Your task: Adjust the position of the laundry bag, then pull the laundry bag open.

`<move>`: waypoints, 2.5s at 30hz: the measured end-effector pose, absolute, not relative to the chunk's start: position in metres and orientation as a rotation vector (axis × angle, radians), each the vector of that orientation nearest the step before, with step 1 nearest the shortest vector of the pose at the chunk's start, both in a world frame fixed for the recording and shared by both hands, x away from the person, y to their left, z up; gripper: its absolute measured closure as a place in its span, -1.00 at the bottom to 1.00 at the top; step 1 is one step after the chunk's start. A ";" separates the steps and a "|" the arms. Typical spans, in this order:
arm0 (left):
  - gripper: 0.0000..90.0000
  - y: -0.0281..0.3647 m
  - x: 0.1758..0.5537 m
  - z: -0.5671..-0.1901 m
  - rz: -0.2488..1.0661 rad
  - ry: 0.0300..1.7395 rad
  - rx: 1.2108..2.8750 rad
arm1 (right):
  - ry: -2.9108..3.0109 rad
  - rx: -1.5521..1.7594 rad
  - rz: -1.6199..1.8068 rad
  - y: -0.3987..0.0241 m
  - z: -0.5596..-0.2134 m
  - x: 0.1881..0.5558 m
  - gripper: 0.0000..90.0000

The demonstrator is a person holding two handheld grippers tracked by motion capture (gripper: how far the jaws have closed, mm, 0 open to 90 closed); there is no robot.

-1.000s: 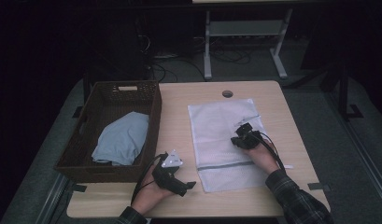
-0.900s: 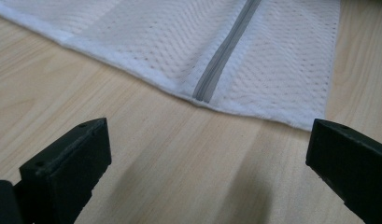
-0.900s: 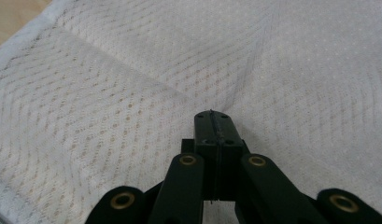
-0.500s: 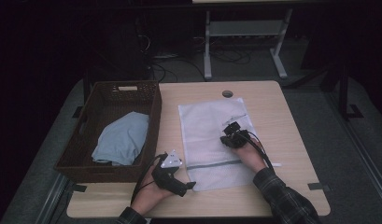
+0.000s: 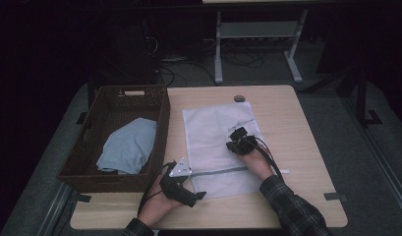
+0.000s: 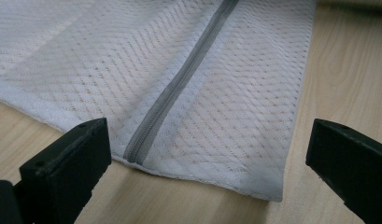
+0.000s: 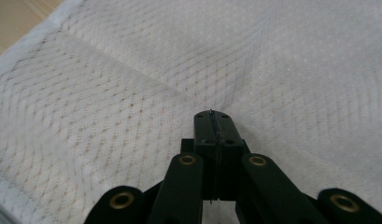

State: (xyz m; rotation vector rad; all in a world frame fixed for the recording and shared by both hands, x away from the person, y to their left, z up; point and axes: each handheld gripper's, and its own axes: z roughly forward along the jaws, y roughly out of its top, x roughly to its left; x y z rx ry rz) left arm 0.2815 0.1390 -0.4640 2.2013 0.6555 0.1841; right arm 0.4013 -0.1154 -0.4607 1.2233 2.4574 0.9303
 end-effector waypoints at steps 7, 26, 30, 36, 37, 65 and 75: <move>-1.00 0.137 0.281 -0.464 0.184 0.644 2.208 | 2.538 1.155 0.944 -0.140 -0.452 0.398 0.40; -1.00 0.135 0.280 -0.462 0.203 0.633 2.223 | 2.514 0.973 1.125 -0.221 -0.430 0.357 -0.26; -1.00 0.134 0.279 -0.462 0.205 0.636 2.223 | 2.502 0.954 1.167 -0.233 -0.428 0.350 -0.30; -1.00 0.136 0.278 -0.462 0.210 0.641 2.225 | 2.499 0.942 1.180 -0.245 -0.428 0.340 -0.31; -1.00 0.138 0.278 -0.462 0.210 0.647 2.221 | 2.489 0.935 1.183 -0.250 -0.429 0.336 -0.32; -1.00 0.139 0.276 -0.462 0.215 0.655 2.207 | 2.556 0.904 1.168 -0.283 -0.466 0.335 -0.23; -1.00 0.139 0.275 -0.463 0.212 0.650 2.209 | 2.564 0.828 1.184 -0.272 -0.473 0.346 -0.12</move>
